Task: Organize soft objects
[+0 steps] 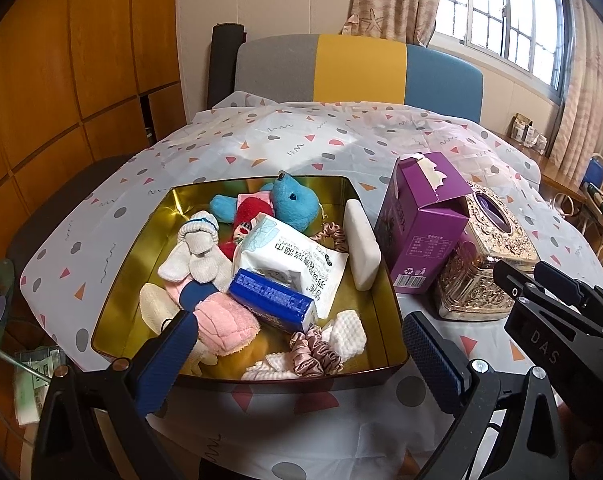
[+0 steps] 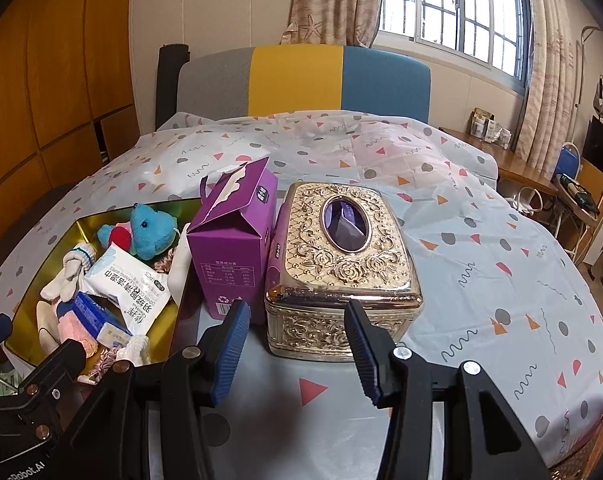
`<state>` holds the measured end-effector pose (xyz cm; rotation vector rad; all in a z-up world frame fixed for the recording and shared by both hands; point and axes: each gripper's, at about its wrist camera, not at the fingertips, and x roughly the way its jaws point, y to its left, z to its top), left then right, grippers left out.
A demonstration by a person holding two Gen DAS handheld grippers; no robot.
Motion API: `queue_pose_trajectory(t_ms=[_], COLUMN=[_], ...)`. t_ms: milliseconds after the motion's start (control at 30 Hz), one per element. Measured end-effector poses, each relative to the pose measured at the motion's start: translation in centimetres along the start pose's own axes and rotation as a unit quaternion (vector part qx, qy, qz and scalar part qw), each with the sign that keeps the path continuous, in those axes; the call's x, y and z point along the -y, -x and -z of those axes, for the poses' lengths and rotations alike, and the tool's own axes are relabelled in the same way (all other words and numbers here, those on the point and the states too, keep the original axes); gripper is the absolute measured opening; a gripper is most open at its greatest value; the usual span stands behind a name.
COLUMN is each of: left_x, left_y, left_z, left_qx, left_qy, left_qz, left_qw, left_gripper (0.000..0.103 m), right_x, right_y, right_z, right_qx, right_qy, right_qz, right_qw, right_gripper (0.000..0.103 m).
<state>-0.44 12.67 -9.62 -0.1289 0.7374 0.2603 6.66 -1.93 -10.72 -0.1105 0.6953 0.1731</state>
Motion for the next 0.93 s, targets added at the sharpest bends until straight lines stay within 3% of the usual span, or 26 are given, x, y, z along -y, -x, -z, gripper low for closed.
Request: queue_pose_trajectory(t_ms=[600, 800, 933], left_x=[-0.16, -0.54, -0.78], left_y=[-0.23, 0.54, 0.44], left_z=[0.11, 0.09, 0.03], left_qx=[-0.007, 0.024, 0.023], left_qy=[0.003, 0.005, 0.007], left_qz=[0.003, -0.010, -0.010], left_qw=[1.0000, 0.9996, 0.9997], left_gripper=[0.103, 0.097, 0.097], right_x=[-0.14, -0.15, -0.20], right_y=[-0.14, 0.00, -0.02], right_z=[0.09, 0.09, 0.09], right_qx=[-0.005, -0.004, -0.004], right_qy=[0.006, 0.006, 0.007], right_qz=[-0.002, -0.001, -0.002], right_qw=[1.000, 1.000, 1.000], right_gripper=[0.050, 0.050, 0.050])
